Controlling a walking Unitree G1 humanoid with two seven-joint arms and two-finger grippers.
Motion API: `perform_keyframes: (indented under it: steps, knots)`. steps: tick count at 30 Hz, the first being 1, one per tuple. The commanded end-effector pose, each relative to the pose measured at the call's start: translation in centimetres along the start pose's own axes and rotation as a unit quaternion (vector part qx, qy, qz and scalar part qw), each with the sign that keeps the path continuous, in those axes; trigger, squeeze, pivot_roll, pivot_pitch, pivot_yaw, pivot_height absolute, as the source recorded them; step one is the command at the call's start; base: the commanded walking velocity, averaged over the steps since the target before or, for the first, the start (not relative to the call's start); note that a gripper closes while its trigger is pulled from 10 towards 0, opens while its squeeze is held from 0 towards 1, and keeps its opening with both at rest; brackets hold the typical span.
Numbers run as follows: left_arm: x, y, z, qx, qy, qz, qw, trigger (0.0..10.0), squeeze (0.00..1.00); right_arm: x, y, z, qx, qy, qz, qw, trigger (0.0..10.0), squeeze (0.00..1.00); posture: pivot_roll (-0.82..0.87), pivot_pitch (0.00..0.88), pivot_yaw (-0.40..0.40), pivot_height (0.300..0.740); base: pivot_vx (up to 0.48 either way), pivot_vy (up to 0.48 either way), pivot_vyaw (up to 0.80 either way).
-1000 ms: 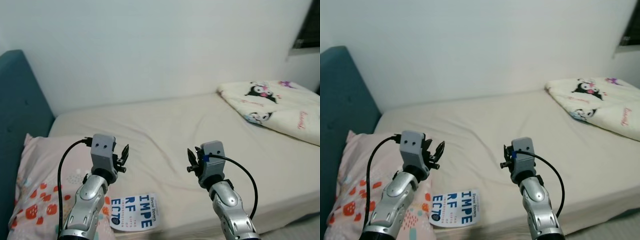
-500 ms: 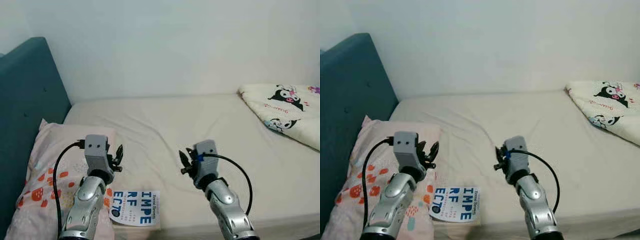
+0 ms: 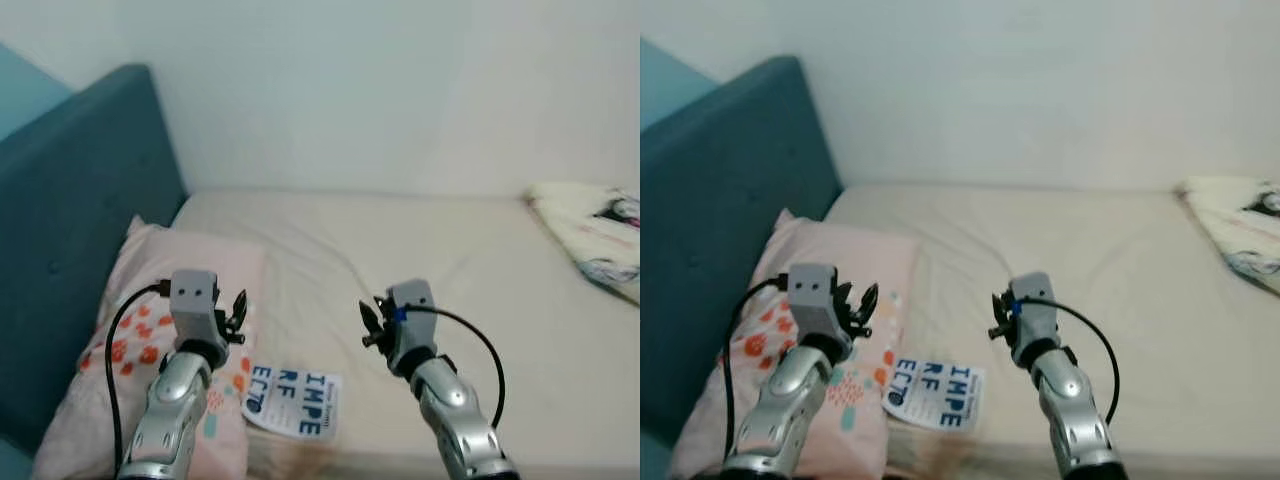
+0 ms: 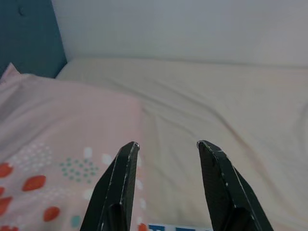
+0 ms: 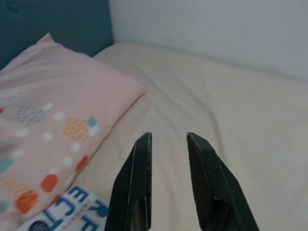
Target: Clean up the room
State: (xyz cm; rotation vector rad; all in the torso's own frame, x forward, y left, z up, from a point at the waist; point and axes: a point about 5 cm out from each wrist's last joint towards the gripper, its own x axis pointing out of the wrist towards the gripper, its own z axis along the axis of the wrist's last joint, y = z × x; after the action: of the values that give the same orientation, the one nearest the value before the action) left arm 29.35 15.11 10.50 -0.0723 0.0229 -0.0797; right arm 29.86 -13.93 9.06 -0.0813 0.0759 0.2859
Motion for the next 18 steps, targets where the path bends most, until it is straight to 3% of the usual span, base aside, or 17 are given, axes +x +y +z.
perform_keyframes:
  steps: [1, 18]
  knots:
    - [0.15, 0.17, 0.06, -0.002, 0.005, 0.007, 1.0, 10.0, 0.0, 0.01, -0.14, 0.08, 0.006, 0.002, -0.007, 1.0, 10.0, 0.0, -0.01, 0.0, -0.038, 0.74, 0.0, 0.0, 0.0]
    - [0.17, 0.51, -0.12, 0.011, 0.013, 0.004, 1.0, 10.0, 0.0, -0.14, 0.24, -0.45, 0.01, 0.021, 0.002, 1.0, 10.0, 0.0, -0.01, 0.0, -0.036, 0.74, 0.0, 0.0, 0.0]
